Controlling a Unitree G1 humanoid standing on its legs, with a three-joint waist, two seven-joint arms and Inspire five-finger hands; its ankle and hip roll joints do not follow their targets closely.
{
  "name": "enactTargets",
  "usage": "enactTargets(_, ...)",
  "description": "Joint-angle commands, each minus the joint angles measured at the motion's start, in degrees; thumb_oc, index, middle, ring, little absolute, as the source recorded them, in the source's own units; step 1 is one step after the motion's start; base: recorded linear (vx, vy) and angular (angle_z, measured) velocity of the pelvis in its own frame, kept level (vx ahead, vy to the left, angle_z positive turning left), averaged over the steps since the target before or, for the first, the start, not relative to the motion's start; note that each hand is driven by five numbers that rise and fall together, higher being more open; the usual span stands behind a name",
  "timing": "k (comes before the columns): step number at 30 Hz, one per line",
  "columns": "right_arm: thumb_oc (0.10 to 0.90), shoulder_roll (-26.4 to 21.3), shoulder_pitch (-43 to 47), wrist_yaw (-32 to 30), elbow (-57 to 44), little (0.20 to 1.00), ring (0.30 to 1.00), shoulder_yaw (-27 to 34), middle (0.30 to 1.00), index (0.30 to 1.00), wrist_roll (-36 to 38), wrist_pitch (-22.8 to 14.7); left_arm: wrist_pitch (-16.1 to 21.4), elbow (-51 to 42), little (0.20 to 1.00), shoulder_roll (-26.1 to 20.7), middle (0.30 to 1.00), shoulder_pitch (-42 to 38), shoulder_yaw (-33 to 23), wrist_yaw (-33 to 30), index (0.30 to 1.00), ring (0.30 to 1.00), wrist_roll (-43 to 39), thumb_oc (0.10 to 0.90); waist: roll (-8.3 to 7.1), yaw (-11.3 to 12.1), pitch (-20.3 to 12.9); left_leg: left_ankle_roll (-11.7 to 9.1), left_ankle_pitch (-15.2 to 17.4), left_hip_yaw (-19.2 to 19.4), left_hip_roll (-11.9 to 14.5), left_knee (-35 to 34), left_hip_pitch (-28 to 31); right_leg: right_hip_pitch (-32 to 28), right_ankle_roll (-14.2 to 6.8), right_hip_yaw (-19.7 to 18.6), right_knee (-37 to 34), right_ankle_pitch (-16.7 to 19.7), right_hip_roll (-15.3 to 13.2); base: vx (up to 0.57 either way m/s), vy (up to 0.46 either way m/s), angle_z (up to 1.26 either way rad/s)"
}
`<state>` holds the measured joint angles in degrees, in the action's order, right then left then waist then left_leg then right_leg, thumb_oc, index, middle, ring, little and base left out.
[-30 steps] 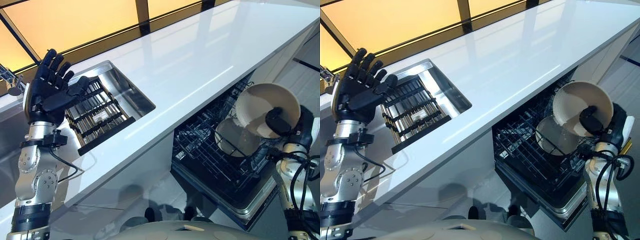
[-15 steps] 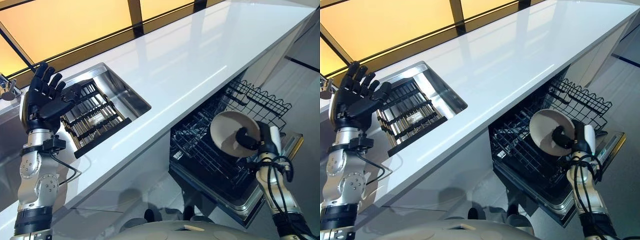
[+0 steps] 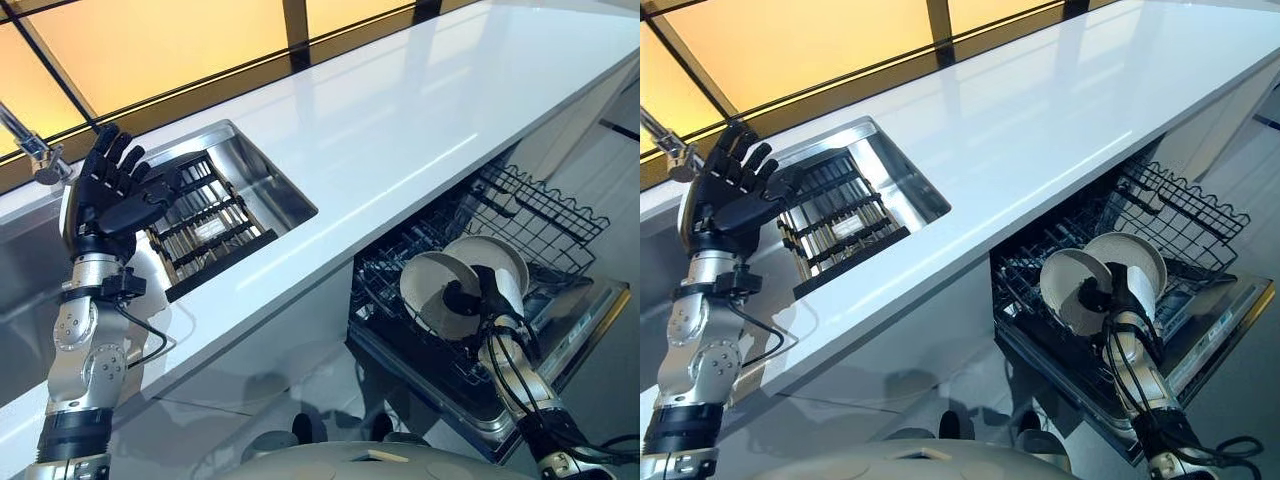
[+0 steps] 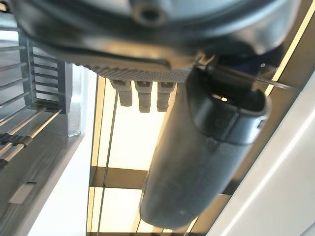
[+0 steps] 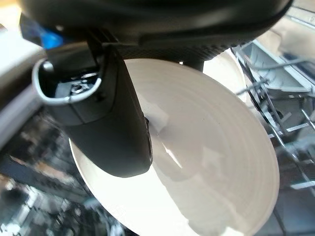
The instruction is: Pick up plates and place into dishwasher.
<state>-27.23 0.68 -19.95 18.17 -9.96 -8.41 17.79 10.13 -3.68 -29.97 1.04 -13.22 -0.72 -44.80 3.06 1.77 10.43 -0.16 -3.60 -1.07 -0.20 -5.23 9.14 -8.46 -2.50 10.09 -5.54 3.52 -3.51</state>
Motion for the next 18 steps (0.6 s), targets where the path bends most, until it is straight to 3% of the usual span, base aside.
enactTargets(1, 0.1, -1.6, 8.6, -3.2, -0.6, 0.2, 0.3, -1.3, 0.3, 0.3, -4.2, -0.9, 4.5, -1.6, 0.9, -5.6, 0.9, -7.6, -0.3, 1.3, 0.9, 0.9, 1.1, 0.8, -0.32, 0.3, -2.1, 2.3, 4.8, -0.1, -4.5, 0.2, 0.7, -1.8, -0.2, 0.4, 2.2, -4.5, 2.7, 0.02, -0.008, 0.06)
enactTargets(2, 0.385, -1.4, 9.0, -3.7, -0.3, 0.485, 0.545, -1.8, 0.545, 0.545, -4.5, -0.7, 4.3, -1.7, 0.9, -5.6, 0.9, -7.8, -0.1, 1.3, 0.9, 0.9, 1.1, 0.8, -0.28, 0.3, -2.0, 2.3, 4.8, -0.1, -4.5, 0.2, 0.7, -1.8, -0.2, 0.5, 2.3, -4.5, 2.6, 0.02, -0.008, 0.05)
enactTargets(3, 0.8, -1.2, 9.3, -3.8, -0.1, 0.9, 0.9, -2.4, 0.9, 0.9, -5.0, -0.6, 4.1, -1.8, 0.9, -5.6, 0.9, -8.0, 0.1, 1.4, 0.9, 0.9, 1.0, 0.8, -0.21, 0.4, -2.0, 2.3, 4.8, -0.2, -4.5, 0.2, 0.7, -1.8, -0.2, 0.5, 2.4, -4.6, 2.6, 0.02, -0.006, 0.06)
enactTargets(8, 0.8, -0.1, 10.3, -5.9, -2.9, 0.9, 0.9, -3.8, 0.9, 0.9, -1.4, -6.6, 3.4, -2.2, 0.9, -5.2, 0.9, -8.4, 1.1, 1.7, 0.9, 0.9, 1.2, 0.8, 0.22, 0.5, -1.5, 2.3, 4.6, -0.6, -4.6, 0.2, 0.6, -1.7, -0.1, 0.4, 2.4, -4.4, 2.6, 0.01, -0.003, 0.05)
enactTargets(11, 0.8, 2.4, 9.6, -6.5, -9.1, 0.9, 0.9, -1.4, 0.9, 0.9, 14.1, -16.4, 4.5, -1.6, 0.9, -4.6, 0.9, -7.8, 1.2, 2.9, 0.9, 0.9, 1.4, 0.8, 0.61, 0.2, -1.0, 2.4, 4.4, -0.5, -4.6, 0.2, 0.5, -1.4, 0.0, 0.1, 2.7, -4.4, 2.7, 0.0, 0.002, 0.03)
enactTargets(13, 0.8, 4.6, 8.1, -4.9, -11.9, 0.9, 0.9, 1.7, 0.9, 0.9, 20.3, -21.7, 5.0, -1.4, 0.9, -4.0, 0.9, -7.2, 0.8, 3.6, 0.9, 0.9, 1.7, 0.8, 0.81, -0.4, -0.8, 2.4, 4.5, -0.3, -4.6, 0.2, 0.5, -1.1, -0.1, -0.1, 2.9, -4.5, 2.8, 0.0, 0.0, 0.0)
enactTargets(18, 0.8, 5.1, 4.9, -4.5, -16.0, 0.9, 0.9, 10.3, 0.9, 0.9, 27.4, -25.8, 4.8, -2.1, 0.9, -4.2, 0.9, -5.6, -0.5, 3.9, 0.9, 0.9, 1.5, 0.8, 0.81, -2.2, -0.7, 2.5, 4.8, 1.0, -4.5, 0.2, 0.5, -0.7, -0.4, -0.7, 3.1, -4.6, 2.8, 0.0, 0.002, -0.01)
